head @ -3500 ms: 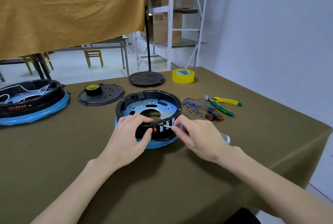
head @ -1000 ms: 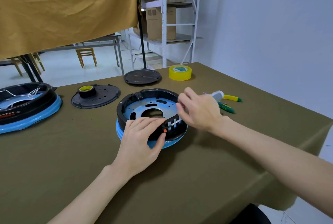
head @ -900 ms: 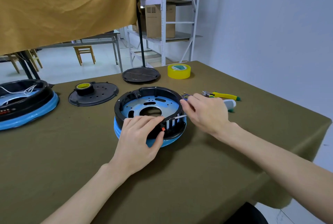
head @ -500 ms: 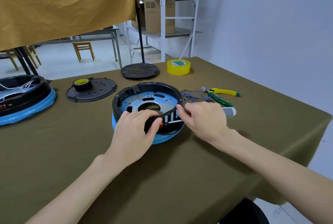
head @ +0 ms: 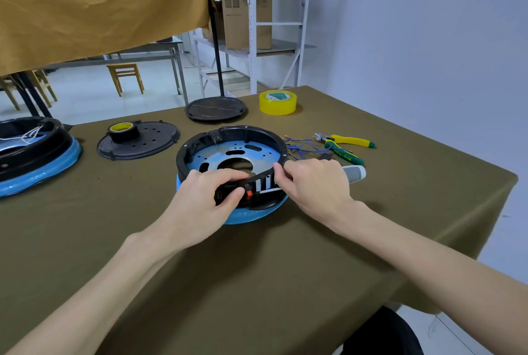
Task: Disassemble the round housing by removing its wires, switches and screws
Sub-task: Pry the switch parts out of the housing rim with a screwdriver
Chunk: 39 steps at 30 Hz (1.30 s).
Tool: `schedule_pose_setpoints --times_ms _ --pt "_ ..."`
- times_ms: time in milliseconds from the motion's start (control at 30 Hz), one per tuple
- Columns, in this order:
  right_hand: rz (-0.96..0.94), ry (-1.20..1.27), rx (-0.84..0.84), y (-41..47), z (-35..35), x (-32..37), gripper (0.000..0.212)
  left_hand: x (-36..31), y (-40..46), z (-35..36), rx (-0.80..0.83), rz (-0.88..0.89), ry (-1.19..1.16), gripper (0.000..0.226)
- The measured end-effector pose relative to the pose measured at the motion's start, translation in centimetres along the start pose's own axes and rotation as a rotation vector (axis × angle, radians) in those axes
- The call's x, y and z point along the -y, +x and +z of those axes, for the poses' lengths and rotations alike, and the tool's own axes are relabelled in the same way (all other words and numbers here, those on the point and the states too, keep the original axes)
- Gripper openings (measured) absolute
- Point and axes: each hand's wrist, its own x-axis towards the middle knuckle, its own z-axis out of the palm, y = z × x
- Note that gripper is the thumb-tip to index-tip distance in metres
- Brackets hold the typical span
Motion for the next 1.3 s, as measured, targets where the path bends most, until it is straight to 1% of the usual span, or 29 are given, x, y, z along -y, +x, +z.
schedule_pose_setpoints --times_ms 133,200,300,367,467,533,633,667,700,733,800,833,1033,1133,1200,1267,1300 --pt "-0.038 -0.005 -0.02 -0.1 -0.2 0.3 0.021 0.0 0.1 -0.2 0.008 0.045 -0.028 0.031" --pt "-0.066 -0.004 -0.041 0.0 -0.4 0.7 0.017 -0.2 0.3 -0.1 0.028 0.048 -0.017 0.028" --pt "-0.088 -0.003 -0.037 0.1 -0.6 1.0 0.015 -0.4 0.5 -0.1 0.061 0.038 -0.019 0.023" --pt "-0.085 0.023 -0.024 0.1 -0.4 0.9 0.015 -0.5 0.5 0.1 0.056 0.039 -0.028 0.024" --pt "-0.053 0.036 -0.014 -0.3 0.1 0.5 0.02 -0.3 -0.1 0.4 0.025 0.025 0.014 0.034" --pt "0.017 0.052 -0.039 -0.8 0.6 -0.1 0.025 -0.2 -0.3 0.8 -0.017 0.031 0.04 0.037" --pt "0.179 0.083 -0.108 -0.2 1.5 -0.3 0.027 -1.2 -0.5 1.9 -0.109 0.112 0.066 0.034" --pt "0.183 0.083 -0.106 0.0 1.8 -0.3 0.03 -1.7 -0.7 2.2 -0.112 0.133 0.078 0.032" --pt "0.152 0.081 -0.09 0.0 2.1 -0.4 0.034 -2.1 -0.8 2.4 -0.111 0.146 0.098 0.031" --pt "0.133 0.091 -0.041 -0.1 2.2 -0.6 0.039 -2.1 -0.8 2.5 -0.113 0.154 0.115 0.029" --pt "0.139 0.115 0.1 -1.2 2.0 -1.4 0.048 -1.7 -1.0 2.6 -0.121 0.16 0.118 0.026" --pt "0.142 0.135 0.144 -1.9 2.0 -1.9 0.05 -1.5 -1.1 2.6 -0.126 0.161 0.109 0.024" --pt "0.052 0.221 0.259 -3.0 1.6 -2.4 0.057 -2.0 -1.4 4.2 -0.121 0.211 0.231 0.02" --pt "0.011 0.261 0.3 -3.0 1.3 -2.4 0.053 -1.6 -1.3 4.3 -0.145 0.234 0.252 0.021" --pt "-0.021 0.254 0.335 -2.8 1.2 -2.4 0.056 -1.2 -1.1 4.2 -0.183 0.226 0.203 0.028" --pt "-0.029 0.251 0.368 -2.6 1.2 -2.5 0.059 -0.9 -0.8 3.8 -0.188 0.178 0.175 0.043" --pt "-0.027 0.255 0.379 -2.5 1.2 -2.7 0.059 -0.8 -0.6 3.7 -0.175 0.152 0.201 0.051"
